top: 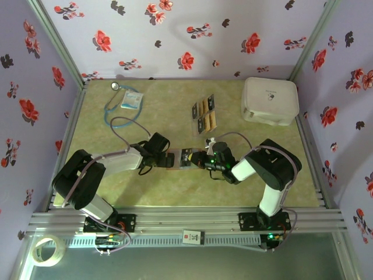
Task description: Put the credit cards into the card holder
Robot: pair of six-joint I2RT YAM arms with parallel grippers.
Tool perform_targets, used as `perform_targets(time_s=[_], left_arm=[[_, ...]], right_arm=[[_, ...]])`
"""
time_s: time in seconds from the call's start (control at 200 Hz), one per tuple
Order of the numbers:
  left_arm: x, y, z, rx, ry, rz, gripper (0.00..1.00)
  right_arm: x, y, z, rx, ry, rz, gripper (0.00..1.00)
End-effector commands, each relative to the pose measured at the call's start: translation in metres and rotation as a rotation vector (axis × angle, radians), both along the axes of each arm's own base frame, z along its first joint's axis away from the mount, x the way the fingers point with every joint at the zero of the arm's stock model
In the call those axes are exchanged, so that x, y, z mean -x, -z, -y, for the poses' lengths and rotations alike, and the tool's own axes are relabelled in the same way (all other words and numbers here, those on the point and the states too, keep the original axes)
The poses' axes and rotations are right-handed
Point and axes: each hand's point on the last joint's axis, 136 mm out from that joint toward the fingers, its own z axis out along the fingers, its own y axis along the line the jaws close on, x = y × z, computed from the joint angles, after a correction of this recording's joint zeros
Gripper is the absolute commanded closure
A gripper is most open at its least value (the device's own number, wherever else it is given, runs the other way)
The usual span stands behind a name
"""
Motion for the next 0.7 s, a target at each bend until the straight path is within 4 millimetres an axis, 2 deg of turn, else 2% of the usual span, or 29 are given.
perform_targets(time_s=[0.0,0.695], left_arm=[[0.0028,0.0072,-0.0077,-0.044,0.010,-0.012,0.00],[0.0044,0.0115,-0.0071,-0.038,0.008,-0.017,0.00]], right_arm=[[0.0106,0.0126,0.0018,0.017,-0.020,-0.039,1.00],[0.0103,0.0155,-0.0069,0.001,-0.049,-0.072,1.00]])
